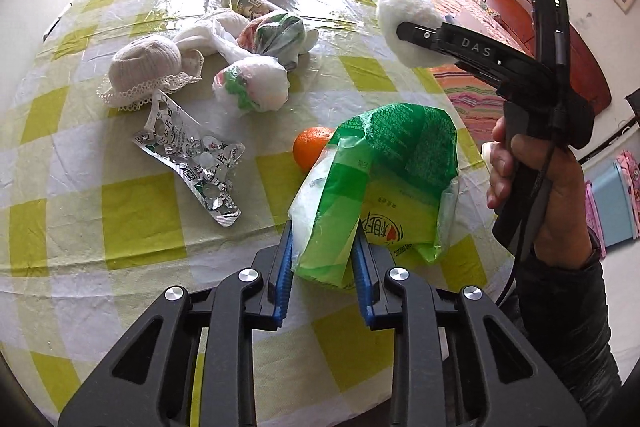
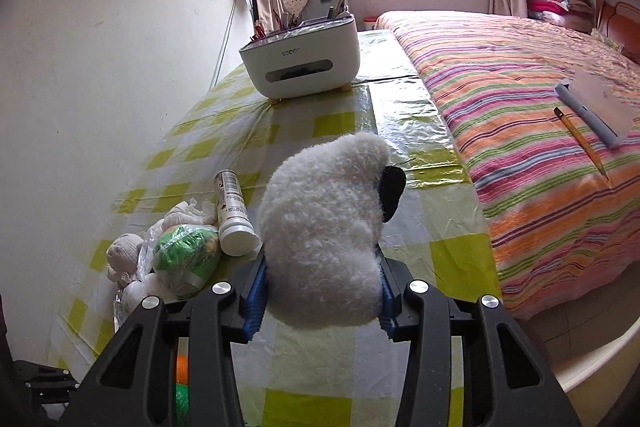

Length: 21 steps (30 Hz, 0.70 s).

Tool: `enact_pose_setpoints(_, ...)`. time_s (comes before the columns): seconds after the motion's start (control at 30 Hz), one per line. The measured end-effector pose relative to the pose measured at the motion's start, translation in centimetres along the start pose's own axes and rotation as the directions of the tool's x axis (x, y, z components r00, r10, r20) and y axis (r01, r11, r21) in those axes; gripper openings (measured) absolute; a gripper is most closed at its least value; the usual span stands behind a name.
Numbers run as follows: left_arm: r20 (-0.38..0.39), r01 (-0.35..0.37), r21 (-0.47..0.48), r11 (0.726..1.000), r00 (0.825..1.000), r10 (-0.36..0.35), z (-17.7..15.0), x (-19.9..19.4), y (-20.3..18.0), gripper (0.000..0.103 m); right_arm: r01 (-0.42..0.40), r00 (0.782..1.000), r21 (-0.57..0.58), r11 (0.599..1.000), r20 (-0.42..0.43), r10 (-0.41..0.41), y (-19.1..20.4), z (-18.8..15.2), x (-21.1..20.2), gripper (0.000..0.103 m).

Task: Collect trash
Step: 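Grasp the green plastic bag with the left tool while the right tool grasps the white plush toy, then carry the white plush toy with the right tool and drop it into the cream bin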

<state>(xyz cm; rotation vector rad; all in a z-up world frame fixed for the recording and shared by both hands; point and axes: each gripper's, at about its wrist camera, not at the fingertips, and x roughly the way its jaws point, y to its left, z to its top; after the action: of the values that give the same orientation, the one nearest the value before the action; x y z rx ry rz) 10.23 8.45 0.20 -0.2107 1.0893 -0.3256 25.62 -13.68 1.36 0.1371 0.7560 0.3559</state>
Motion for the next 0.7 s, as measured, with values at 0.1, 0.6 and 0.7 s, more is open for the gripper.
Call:
enact_pose_setpoints(0.1, 0.031, 0.018, 0.002, 1.0, 0.999, -0.018, 0.0, -0.7, -0.4, 0.024, -0.017, 0.998, 0.048, 0.999, 0.06, 0.014, -0.8, -0.2, -2.6, 0.043)
enact_pose_setpoints(0.6, 0.192, 0.118, 0.002, 0.993, 0.975, -0.116, -0.1, -3.9, -2.3, 0.018, -0.145, 0.965, 0.162, 0.976, 0.242, 0.103, -2.0, -3.4, -10.4, 0.043)
enact_pose_setpoints(0.7, 0.196, 0.104, -0.006, 0.995, 0.975, -0.101, 0.1, -3.7, -2.5, 0.018, -0.161, 0.959, 0.186, 0.969, 0.262, 0.109, -2.6, -4.1, -11.4, 0.043)
